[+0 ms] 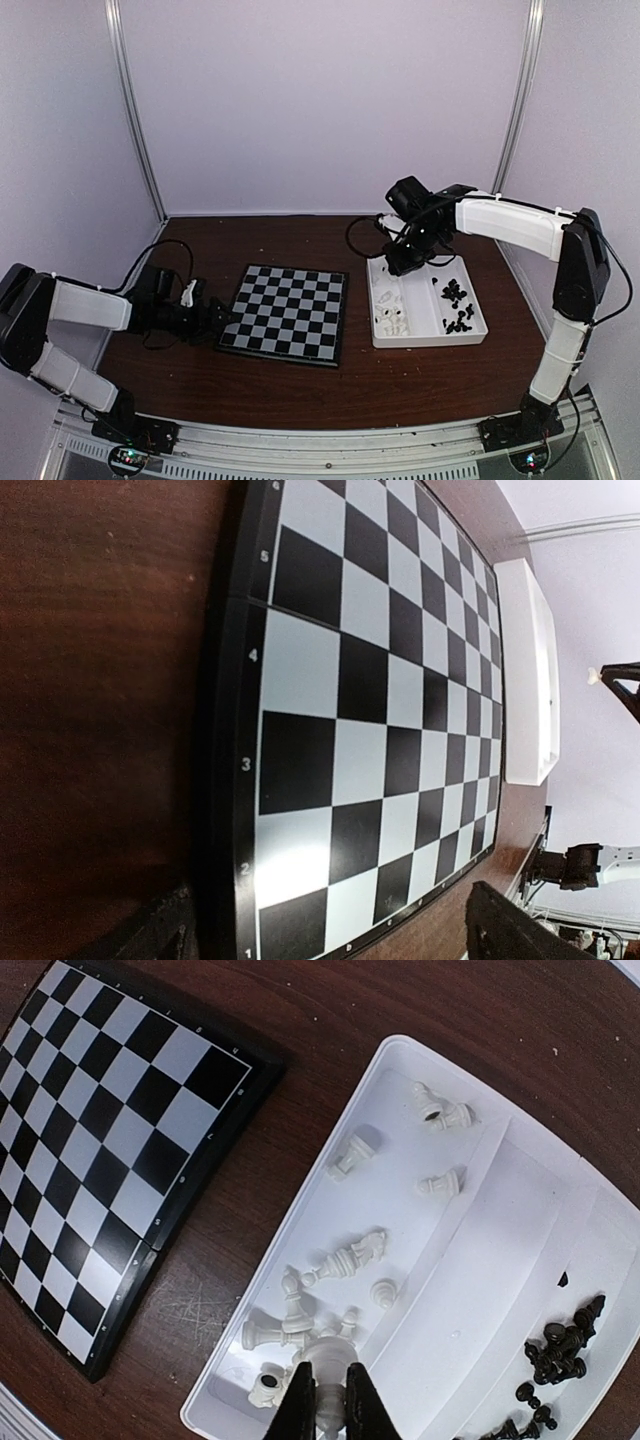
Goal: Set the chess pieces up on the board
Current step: Move the chessboard to the center of the board, then place the chess piece on the chessboard.
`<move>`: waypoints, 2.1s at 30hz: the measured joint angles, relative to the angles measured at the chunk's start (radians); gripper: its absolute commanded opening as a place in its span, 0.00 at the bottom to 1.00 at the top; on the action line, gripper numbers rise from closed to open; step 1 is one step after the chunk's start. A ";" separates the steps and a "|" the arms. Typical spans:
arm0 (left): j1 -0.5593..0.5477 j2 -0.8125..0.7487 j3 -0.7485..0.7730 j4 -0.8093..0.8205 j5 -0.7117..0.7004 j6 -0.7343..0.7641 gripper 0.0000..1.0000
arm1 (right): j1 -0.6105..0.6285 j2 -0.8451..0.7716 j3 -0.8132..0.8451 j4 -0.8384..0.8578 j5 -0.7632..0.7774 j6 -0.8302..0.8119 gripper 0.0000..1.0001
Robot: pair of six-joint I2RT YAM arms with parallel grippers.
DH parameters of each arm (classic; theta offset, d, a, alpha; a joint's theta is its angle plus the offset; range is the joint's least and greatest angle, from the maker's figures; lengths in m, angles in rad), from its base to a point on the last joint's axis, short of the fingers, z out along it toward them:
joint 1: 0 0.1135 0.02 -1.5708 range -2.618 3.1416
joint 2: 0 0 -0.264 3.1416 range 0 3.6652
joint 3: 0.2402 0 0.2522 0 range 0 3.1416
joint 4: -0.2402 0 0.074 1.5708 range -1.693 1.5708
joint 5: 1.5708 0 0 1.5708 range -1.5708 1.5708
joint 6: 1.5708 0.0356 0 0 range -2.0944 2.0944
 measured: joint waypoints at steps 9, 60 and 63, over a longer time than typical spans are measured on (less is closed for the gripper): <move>-0.095 -0.053 -0.054 0.052 -0.050 -0.102 0.94 | 0.050 0.000 0.020 -0.004 -0.040 -0.024 0.10; -0.256 -0.201 0.130 -0.303 -0.415 0.109 0.98 | 0.379 0.146 0.123 -0.134 -0.007 -0.015 0.11; -0.256 -0.214 0.130 -0.305 -0.440 0.109 0.98 | 0.386 0.169 0.132 -0.134 0.011 -0.008 0.11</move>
